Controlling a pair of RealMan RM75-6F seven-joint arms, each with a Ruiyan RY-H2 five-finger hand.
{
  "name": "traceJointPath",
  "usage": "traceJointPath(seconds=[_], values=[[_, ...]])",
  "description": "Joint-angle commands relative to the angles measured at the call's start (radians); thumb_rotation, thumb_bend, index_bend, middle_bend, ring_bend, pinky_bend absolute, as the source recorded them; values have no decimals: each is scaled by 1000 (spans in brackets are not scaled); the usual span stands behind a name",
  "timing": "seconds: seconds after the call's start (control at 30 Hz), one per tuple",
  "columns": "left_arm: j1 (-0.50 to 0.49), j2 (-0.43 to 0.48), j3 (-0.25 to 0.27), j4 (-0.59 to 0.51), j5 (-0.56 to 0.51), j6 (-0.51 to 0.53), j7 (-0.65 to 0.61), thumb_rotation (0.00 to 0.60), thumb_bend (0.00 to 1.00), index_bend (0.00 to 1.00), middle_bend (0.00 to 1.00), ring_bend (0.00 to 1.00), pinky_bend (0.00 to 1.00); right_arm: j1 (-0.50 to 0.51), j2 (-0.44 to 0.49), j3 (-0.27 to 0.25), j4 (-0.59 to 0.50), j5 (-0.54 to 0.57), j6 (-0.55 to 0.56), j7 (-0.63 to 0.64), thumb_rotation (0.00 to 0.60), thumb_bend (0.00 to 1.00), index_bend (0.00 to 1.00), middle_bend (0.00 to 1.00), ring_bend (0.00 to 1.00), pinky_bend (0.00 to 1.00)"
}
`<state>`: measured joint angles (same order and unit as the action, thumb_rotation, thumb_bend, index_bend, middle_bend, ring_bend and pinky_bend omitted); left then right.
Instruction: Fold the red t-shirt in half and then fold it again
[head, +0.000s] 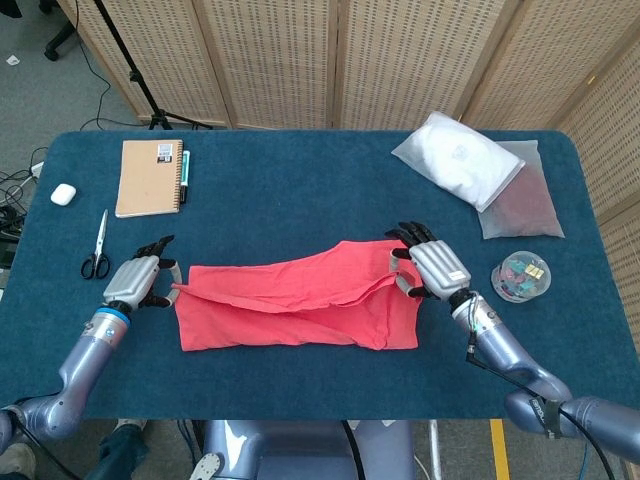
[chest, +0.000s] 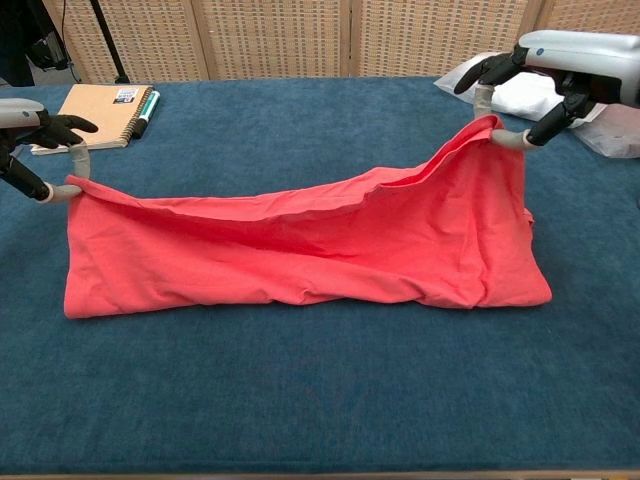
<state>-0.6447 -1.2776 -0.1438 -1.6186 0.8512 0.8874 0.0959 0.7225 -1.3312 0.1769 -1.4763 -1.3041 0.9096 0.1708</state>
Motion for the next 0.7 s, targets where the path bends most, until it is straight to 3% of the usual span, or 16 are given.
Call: traceJointPath(seconds=[0.03, 0.43, 0.7], values=[[-19, -37, -11, 49, -40, -17, 15, 600, 680, 731, 0, 0, 0, 22, -29, 20, 40, 35, -33, 4, 600, 646, 664, 169, 0, 0], [-47, -138, -29, 180, -109, -25, 55, 600, 680, 731, 0, 0, 0, 60, -100, 67, 187, 174, -120, -10, 600, 646, 664, 169, 0, 0], [-52, -173, -37, 220, -119, -20, 67, 600, 679, 731, 0, 0, 0, 63, -120, 71, 249, 195, -152, 4, 600, 646, 664, 169, 0, 0]])
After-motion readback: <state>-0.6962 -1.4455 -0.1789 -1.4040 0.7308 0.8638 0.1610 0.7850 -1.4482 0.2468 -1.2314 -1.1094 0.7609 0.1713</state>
